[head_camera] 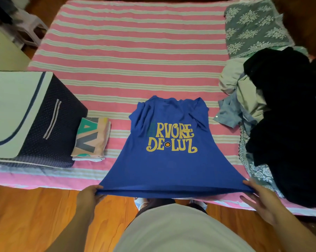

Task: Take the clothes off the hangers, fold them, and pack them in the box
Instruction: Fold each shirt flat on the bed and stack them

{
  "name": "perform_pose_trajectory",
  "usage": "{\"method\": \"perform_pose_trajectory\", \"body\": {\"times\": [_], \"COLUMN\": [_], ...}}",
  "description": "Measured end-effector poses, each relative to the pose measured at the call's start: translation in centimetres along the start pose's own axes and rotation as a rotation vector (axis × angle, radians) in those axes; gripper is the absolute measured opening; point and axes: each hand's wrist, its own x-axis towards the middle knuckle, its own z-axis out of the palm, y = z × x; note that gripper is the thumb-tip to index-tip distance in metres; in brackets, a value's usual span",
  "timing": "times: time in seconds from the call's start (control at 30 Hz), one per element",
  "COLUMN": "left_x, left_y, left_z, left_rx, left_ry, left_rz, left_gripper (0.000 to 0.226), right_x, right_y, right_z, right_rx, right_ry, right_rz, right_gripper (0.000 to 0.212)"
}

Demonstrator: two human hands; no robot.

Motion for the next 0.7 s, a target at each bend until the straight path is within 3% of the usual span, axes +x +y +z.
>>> {"method": "perform_pose_trajectory", "body": {"times": [0.07,0.13,0.27,0.37,0.43,0.53,0.63,0.7], "left_x": [0.1,0.2,1.1,0.7,0.2,0.8,1.8,1.5], "left_y": [0.1,0.2,0.0,-0.6,-1.2,-0.4,4.2,10.4], "left_z": [0.3,0.5,-0.2,-1.1,-1.2,0.0,4.5,8.5], "left_rx": [-0.099,-0.129,-0.010,0.147,0.273,0.343,0.140,-0.113], "left_ry": [0.016,-0.011,-0.147,-0.121,-0.096,-0.130,-0.262,-0.357], "left_rz": [0.031,0.051,-0.011,-0.158,-0.306,-0.386,-0.340,-0.268], "left_gripper": [0.018,0.012,0.032,0.041,0.032,0.025,0.017,0.018], "right_x": [-0.1,0.5,2.5,2.8,2.5,1.6,1.1,0.6], "right_y": [0.0,0.4,1.1,1.8,2.4,1.7,-3.3,-9.2], "right_z": [0.3,0.3,0.1,0.2,0.6,3.1,7.4,10.5], "right_rx": [0.151,0.161,0.317,0.211,0.144,0.209,0.217,0.255], "right_ry": [-0.007,0.087,0.338,0.455,0.429,0.216,0.064,0.021], "right_rz": [0.001,0.008,0.080,0.173,0.235,0.341,0.352,0.196], "right_gripper": [0.019,0.015,0.050,0.038,0.029,0.024,0.027,0.021]}}
